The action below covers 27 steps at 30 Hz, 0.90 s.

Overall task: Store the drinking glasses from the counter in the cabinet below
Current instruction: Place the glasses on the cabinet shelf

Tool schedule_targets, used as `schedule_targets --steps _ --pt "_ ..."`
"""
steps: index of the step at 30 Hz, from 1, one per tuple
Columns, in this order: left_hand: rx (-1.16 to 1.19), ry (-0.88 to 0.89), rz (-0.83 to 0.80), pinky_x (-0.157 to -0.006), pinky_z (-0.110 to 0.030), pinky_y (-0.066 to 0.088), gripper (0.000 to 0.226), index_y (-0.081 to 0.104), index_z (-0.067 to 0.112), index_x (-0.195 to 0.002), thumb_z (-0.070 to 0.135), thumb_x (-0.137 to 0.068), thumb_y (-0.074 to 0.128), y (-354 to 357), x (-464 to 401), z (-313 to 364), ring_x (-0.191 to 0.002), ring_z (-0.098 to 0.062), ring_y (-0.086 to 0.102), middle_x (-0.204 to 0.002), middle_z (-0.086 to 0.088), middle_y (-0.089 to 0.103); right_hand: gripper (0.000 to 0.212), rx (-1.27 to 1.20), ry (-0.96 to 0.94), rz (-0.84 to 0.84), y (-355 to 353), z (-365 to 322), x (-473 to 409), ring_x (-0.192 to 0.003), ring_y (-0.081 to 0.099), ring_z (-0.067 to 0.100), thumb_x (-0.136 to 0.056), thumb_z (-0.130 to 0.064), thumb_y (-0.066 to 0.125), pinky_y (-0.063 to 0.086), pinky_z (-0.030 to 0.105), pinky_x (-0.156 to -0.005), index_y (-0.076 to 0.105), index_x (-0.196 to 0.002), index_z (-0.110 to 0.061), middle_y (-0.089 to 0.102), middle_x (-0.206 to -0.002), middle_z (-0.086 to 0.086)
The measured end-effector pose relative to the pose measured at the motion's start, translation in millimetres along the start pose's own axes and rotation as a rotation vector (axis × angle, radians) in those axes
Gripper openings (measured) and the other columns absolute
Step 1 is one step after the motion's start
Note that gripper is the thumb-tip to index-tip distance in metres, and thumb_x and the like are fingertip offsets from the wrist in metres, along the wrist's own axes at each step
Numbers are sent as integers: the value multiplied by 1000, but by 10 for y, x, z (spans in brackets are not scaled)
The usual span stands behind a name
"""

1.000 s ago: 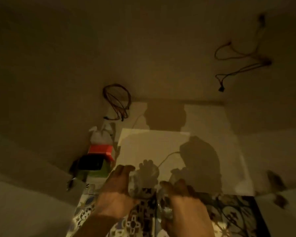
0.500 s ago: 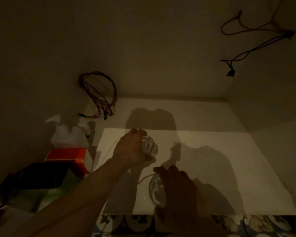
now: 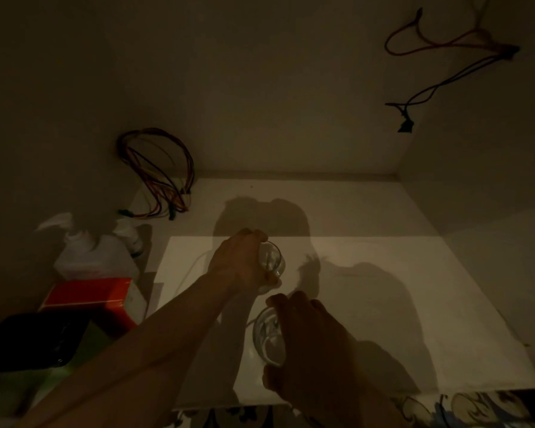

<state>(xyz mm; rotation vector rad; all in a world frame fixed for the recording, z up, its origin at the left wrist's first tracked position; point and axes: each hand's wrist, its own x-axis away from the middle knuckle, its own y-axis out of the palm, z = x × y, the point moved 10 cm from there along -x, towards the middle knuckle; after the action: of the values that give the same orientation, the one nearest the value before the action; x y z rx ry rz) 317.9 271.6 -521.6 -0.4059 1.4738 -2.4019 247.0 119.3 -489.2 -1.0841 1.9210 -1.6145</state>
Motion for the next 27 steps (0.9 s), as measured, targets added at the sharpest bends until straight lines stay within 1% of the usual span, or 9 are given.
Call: schedule_targets --steps 3,5,8,10,12,16,21,24,27 --pt "-34 36 6 -93 -33 45 98 46 28 -140 56 -56 88 19 19 8 -121 -23 53 -137 2 49 90 -15 -17 20 44 -51 -61 -125 41 22 -77 -40 74 46 33 -97 22 -149 -28 37 -142 -2" --pt "-26 61 -15 -96 -34 43 105 36 29 -147 57 -59 86 36 44 -3 -128 -23 48 -145 2 42 89 -24 -21 17 78 -81 -96 -126 40 23 -78 -41 73 46 35 -99 22 -149 -26 35 -144 -1" --pt "72 61 -18 -99 -36 43 114 19 33 -154 65 -63 81 -38 105 -69 -132 -25 44 -152 0 33 88 -51 -16 15 125 -109 -137 -126 38 23 -78 -45 72 45 36 -100 23 -149 -24 33 -144 -1" --pt "118 35 72 -99 -35 44 102 21 33 -154 68 -72 72 -203 166 -178 -131 -24 46 -152 0 35 89 -67 -25 41 143 -133 -154 -122 39 22 -78 -46 70 45 35 -98 22 -150 -25 36 -139 -2" --pt "119 21 147 -101 -36 43 85 26 31 -152 66 -83 62 -352 260 -290 -131 -23 47 -151 0 39 90 -81 -29 63 161 -150 -175 -122 39 23 -78 -46 69 45 34 -97 22 -151 -24 37 -138 -1" --pt "82 -17 164 -101 -38 42 68 29 29 -152 61 -95 45 -466 458 -495 -131 -24 47 -151 -2 42 93 -114 9 63 223 -133 -256 -124 40 26 -75 -46 73 46 37 -99 22 -150 -27 38 -138 1" --pt "83 -48 176 -95 -33 41 59 31 25 -151 53 -100 39 -482 665 -613 -125 -21 51 -146 -2 47 92 -137 23 97 306 -102 -267 -125 42 26 -74 -45 72 48 37 -98 24 -150 -28 40 -140 1" --pt "85 -50 156 -94 -32 41 59 32 26 -150 55 -100 36 -465 708 -615 -121 -19 54 -145 -1 48 90 -132 19 114 309 -94 -282 -125 43 25 -75 -49 71 47 36 -99 25 -150 -27 40 -141 1" --pt "79 -60 152 -96 -34 42 57 32 28 -149 56 -99 34 -460 733 -591 -124 -20 52 -145 0 48 93 -139 34 116 330 -85 -289 -128 41 27 -76 -52 73 45 37 -103 24 -152 -27 39 -143 1"
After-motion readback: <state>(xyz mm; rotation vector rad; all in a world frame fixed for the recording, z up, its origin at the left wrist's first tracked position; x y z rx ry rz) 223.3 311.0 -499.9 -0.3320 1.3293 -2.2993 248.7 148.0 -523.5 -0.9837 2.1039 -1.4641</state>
